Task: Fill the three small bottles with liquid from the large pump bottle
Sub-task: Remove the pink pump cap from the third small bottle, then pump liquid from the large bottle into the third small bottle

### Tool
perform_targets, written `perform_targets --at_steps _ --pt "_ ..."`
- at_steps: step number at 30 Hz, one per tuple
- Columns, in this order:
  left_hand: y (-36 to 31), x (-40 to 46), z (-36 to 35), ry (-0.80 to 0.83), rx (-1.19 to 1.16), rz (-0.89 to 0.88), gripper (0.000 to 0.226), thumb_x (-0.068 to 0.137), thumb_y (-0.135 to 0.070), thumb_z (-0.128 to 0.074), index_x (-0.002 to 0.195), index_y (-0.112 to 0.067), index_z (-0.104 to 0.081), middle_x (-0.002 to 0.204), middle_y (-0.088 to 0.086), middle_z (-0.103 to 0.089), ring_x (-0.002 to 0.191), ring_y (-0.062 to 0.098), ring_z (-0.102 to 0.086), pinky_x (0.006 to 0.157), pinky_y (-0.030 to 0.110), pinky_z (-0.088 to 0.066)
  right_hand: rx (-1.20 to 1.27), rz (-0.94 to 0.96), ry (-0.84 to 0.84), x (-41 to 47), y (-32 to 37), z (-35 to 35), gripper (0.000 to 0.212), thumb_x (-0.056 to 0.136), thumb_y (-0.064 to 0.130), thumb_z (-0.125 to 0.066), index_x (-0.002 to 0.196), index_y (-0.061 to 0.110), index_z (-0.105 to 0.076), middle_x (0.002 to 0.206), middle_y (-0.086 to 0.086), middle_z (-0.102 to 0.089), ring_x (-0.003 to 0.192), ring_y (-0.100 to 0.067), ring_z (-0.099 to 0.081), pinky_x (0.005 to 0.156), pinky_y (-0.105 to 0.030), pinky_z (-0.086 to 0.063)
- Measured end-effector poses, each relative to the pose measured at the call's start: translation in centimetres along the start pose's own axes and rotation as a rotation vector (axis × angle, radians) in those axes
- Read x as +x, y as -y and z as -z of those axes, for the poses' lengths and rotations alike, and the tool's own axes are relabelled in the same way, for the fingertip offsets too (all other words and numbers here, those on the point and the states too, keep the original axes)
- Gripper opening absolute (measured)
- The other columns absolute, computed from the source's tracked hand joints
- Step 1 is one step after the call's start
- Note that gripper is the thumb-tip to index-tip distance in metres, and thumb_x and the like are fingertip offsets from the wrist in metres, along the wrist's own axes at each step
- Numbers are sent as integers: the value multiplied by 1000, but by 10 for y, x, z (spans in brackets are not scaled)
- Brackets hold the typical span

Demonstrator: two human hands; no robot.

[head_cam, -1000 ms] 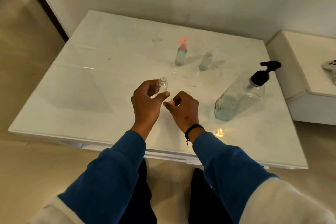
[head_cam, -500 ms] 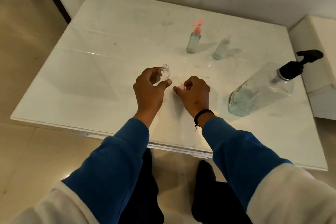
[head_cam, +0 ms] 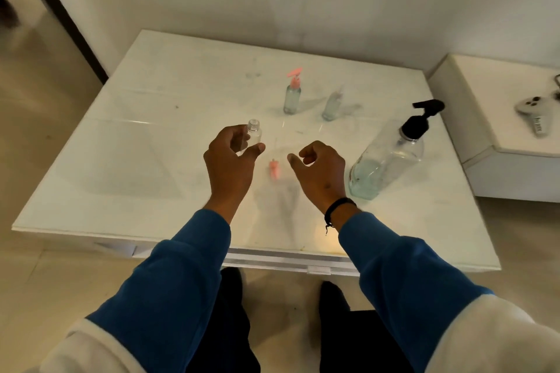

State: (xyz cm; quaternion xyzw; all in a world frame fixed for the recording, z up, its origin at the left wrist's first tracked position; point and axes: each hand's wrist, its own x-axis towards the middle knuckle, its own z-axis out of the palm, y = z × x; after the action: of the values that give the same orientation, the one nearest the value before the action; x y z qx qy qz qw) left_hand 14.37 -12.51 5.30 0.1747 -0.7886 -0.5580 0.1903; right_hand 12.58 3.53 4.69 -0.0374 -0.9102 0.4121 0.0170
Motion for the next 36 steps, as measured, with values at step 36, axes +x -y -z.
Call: perform_targets --at_steps 36 --pt "-92 -51 -107 206 -280 -379 50 84 -28 -79 129 -14 -64 117 -3 -71 101 12 -70 78 34 -62 331 506 -851 9 -18 130 12 93 2 -68 105 2 -69 106 -10 -69 100 -25 -69 79 -43 -63"
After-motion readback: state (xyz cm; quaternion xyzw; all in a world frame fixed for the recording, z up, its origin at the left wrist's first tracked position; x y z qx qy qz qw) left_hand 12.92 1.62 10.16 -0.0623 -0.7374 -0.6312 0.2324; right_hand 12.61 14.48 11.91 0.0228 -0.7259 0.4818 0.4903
